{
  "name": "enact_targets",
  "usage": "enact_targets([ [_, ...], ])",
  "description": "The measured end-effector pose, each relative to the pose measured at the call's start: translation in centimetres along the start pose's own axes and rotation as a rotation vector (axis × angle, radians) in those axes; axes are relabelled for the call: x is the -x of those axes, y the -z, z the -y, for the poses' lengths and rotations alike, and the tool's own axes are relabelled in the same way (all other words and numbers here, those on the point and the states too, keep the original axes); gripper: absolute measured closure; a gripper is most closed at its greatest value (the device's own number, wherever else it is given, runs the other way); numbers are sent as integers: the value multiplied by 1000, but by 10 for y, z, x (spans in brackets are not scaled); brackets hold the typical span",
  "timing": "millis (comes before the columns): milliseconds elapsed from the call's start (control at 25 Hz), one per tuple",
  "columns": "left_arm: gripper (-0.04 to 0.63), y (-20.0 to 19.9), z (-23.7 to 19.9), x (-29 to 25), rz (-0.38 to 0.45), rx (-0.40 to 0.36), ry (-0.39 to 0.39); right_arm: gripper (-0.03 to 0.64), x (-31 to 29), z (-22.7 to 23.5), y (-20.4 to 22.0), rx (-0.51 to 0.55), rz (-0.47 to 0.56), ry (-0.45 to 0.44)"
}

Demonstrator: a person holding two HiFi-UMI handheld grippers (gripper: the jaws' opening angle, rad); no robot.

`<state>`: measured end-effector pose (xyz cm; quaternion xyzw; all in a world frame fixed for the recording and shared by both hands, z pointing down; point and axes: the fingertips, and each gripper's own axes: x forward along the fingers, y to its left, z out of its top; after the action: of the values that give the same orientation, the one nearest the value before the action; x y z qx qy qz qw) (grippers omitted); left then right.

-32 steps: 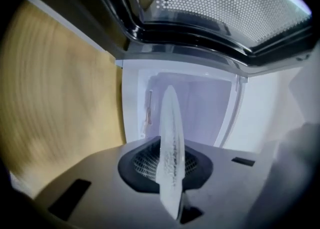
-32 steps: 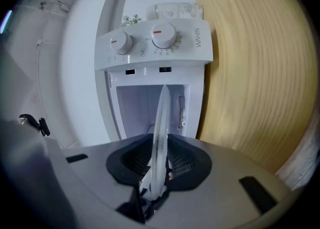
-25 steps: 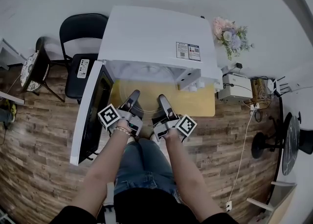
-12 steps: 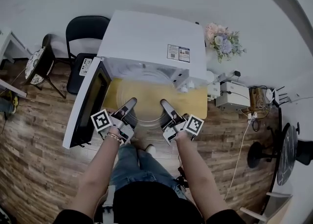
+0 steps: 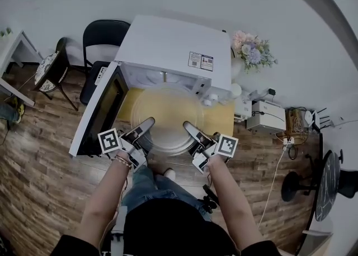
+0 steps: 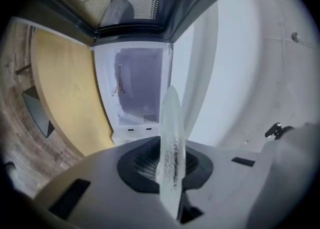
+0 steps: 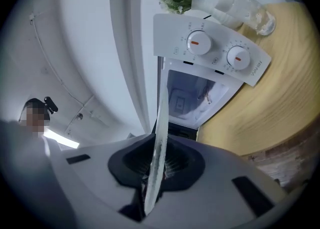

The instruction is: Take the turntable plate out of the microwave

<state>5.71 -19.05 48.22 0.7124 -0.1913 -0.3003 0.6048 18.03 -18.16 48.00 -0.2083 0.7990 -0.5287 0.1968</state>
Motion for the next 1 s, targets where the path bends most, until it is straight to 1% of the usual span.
enact_targets([
  [80, 561, -1, 14, -2, -19, -58, 9, 571, -1, -13, -2, 33, -1, -8],
  [200, 565, -3, 37, -9, -50, -155, 25, 565, -3, -33, -8, 113, -10, -1],
  [360, 565, -8, 66, -18, -67, -258, 81, 555, -7, -61, -21, 239, 6, 8],
  [480, 565, -15, 82, -25, -60, -304, 123, 548, -12, -78, -33, 340, 30, 19],
  [640, 563, -24, 99, -35, -47, -357, 149, 537, -18, -94, -47, 437, 55, 47],
  [720, 560, -28, 109, -40, -54, -422, 151, 532, -21, -104, -54, 500, 60, 47],
  [840, 551, -29, 123, -50, -78, -555, 132, 524, -23, -117, -66, 605, 58, 55],
  [1000, 537, -33, 144, -62, -70, -693, 135, 503, -28, -131, -80, 701, 82, 59],
])
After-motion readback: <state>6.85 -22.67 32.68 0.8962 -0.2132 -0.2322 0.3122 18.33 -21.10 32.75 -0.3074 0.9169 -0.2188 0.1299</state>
